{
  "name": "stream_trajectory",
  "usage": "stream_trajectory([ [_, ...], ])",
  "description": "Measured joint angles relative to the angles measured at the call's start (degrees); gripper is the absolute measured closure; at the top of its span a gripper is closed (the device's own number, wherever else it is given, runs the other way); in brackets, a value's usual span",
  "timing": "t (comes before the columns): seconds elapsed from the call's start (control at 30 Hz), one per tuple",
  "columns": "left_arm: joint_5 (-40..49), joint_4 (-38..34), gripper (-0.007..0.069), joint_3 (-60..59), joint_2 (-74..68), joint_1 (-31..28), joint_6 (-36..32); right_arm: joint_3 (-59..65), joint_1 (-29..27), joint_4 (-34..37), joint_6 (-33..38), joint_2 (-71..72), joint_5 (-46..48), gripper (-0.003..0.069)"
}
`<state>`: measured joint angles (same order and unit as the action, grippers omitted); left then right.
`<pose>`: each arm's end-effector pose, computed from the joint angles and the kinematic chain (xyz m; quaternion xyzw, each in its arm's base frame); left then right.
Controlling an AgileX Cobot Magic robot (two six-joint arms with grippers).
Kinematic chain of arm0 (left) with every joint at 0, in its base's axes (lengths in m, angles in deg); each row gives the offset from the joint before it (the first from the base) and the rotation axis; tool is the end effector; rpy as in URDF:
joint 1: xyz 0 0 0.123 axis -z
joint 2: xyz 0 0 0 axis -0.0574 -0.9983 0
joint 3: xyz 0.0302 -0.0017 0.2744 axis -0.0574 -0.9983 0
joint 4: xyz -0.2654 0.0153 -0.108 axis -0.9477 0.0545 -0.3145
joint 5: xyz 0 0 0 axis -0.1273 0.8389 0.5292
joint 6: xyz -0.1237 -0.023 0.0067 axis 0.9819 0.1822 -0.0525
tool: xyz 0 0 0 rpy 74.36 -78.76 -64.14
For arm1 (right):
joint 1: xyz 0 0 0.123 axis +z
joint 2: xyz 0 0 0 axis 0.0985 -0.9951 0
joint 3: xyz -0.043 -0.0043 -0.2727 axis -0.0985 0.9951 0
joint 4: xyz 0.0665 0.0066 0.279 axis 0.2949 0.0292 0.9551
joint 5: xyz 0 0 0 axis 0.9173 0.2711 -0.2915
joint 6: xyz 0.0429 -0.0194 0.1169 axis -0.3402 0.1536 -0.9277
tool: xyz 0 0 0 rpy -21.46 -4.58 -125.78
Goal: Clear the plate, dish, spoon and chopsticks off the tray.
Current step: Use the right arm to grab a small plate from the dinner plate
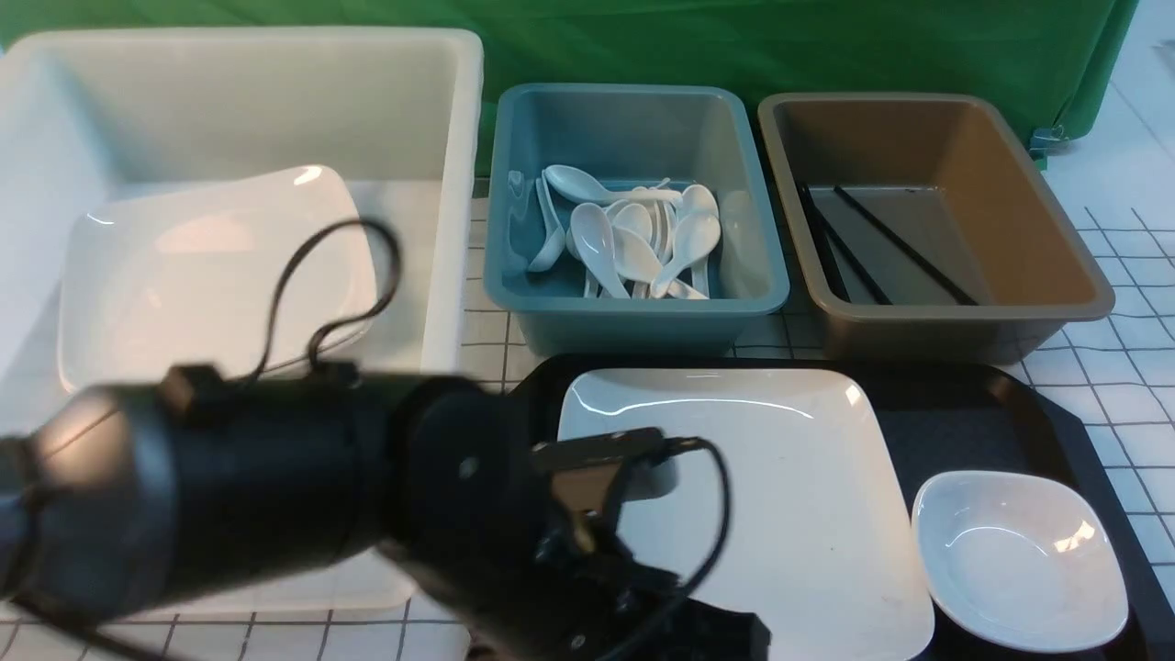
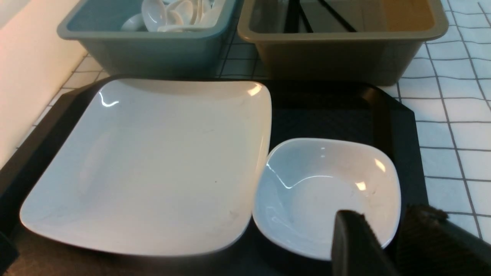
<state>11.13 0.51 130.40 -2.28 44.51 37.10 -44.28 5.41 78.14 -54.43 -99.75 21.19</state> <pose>0.1980 -0.2796 0.1454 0.0687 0.9614 -0.2645 0.0315 0.1261 0.0228 0.2826 -0.0574 0.7902 0.0646 0.6067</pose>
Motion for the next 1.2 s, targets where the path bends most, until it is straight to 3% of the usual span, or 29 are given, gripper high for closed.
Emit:
stream_trajectory([
  [0.07,-6.7,-3.3,0.0617,-5.4,2.9,0.0,4.4,0.0,0.0,0.0,0.0,0.0,0.0,0.0419],
  [0.23,-11.7,-5.1,0.0595,-10.5,6.5,0.2,14.0,0.0,0.0,0.0,0.0,0.0,0.0,0.0419],
  [0.4,-13.8,-1.6,0.049,-11.3,6.6,0.2,21.4,0.0,0.0,0.0,-0.1,0.0,0.0,0.0419],
  [0.63,-17.2,0.4,0.0287,-11.3,6.0,0.3,23.7,0.0,0.0,0.0,-0.3,0.0,0.0,0.0419],
  [0.77,-18.3,4.0,0.0239,-8.1,6.0,-0.1,23.6,0.0,0.0,0.0,-0.4,0.0,0.0,0.0419],
  [0.9,-15.8,9.6,0.0254,-2.5,5.9,-0.4,23.5,0.0,0.0,0.0,-0.4,0.0,0.0,0.0419],
  [1.07,-8.7,17.1,0.0364,5.3,5.9,-0.4,23.4,0.0,0.0,0.0,-0.4,0.0,0.0,0.0419],
  [1.1,-5.4,19.3,0.0436,7.7,5.9,-0.4,22.4,0.0,0.0,0.0,-0.4,0.0,0.0,0.0419],
  [1.2,-0.8,22.0,0.0559,10.4,5.9,-0.4,20.3,0.0,0.0,0.0,-0.4,0.0,0.0,0.0419],
])
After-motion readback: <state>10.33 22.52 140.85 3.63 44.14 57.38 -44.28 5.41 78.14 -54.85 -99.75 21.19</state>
